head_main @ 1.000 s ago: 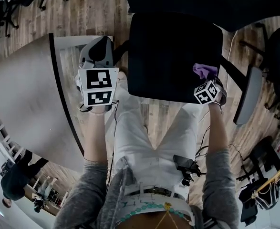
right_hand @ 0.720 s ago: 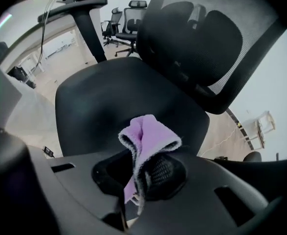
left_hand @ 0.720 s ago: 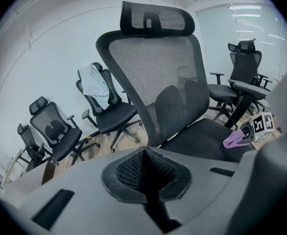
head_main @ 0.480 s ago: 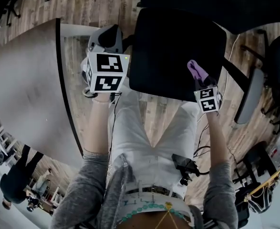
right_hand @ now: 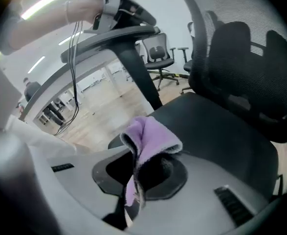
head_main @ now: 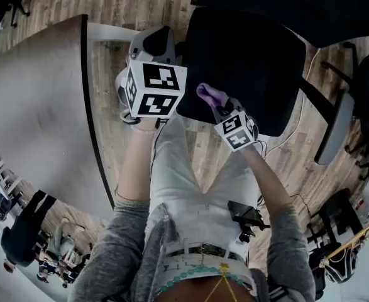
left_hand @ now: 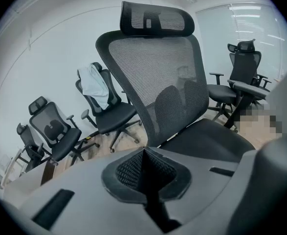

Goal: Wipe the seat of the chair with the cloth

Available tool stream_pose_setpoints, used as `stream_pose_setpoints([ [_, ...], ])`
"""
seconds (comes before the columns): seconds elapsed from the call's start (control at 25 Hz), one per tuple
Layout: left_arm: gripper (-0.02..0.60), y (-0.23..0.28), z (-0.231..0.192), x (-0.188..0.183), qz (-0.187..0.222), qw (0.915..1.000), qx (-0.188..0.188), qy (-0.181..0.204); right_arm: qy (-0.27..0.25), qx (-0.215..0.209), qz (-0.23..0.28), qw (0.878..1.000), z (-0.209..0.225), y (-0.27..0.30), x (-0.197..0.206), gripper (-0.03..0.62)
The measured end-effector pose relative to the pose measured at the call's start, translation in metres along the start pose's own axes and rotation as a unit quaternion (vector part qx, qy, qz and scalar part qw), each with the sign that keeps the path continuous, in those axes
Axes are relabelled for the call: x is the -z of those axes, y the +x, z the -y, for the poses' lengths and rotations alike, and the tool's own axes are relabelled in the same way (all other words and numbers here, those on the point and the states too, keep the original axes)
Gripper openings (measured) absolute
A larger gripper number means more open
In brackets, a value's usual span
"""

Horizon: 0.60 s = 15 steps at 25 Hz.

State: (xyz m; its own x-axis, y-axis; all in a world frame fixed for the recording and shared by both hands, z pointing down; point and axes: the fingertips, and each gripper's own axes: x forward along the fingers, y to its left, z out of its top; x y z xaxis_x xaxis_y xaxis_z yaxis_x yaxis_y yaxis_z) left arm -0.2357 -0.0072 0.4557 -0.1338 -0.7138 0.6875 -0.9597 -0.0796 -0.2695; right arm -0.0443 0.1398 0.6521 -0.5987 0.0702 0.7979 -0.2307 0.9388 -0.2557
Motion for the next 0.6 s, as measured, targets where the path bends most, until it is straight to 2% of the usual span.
stream_pose_setpoints([
  [0.12, 0.003, 0.0, 0.0, -0.001, 0.001, 1.0, 0.001, -0.001, -0.084, -0.014, -0.02, 0.996, -0.029, 0.026, -0.008, 0.048],
  [0.28, 0.003, 0.001, 0.002, -0.002, 0.001, 1.0, 0.002, 0.0, -0.186, -0.02, -0.054, 0.981, -0.052, 0.057, -0.007, 0.048],
  [0.44, 0.003, 0.001, 0.004, -0.002, 0.002, 1.0, 0.004, -0.001, -0.238, -0.021, -0.096, 0.966, -0.055, 0.08, 0.01, 0.048],
  [0.6, 0.003, -0.001, 0.001, -0.002, 0.003, 1.0, 0.005, 0.001, -0.257, -0.018, -0.119, 0.959, -0.055, 0.094, 0.019, 0.048],
])
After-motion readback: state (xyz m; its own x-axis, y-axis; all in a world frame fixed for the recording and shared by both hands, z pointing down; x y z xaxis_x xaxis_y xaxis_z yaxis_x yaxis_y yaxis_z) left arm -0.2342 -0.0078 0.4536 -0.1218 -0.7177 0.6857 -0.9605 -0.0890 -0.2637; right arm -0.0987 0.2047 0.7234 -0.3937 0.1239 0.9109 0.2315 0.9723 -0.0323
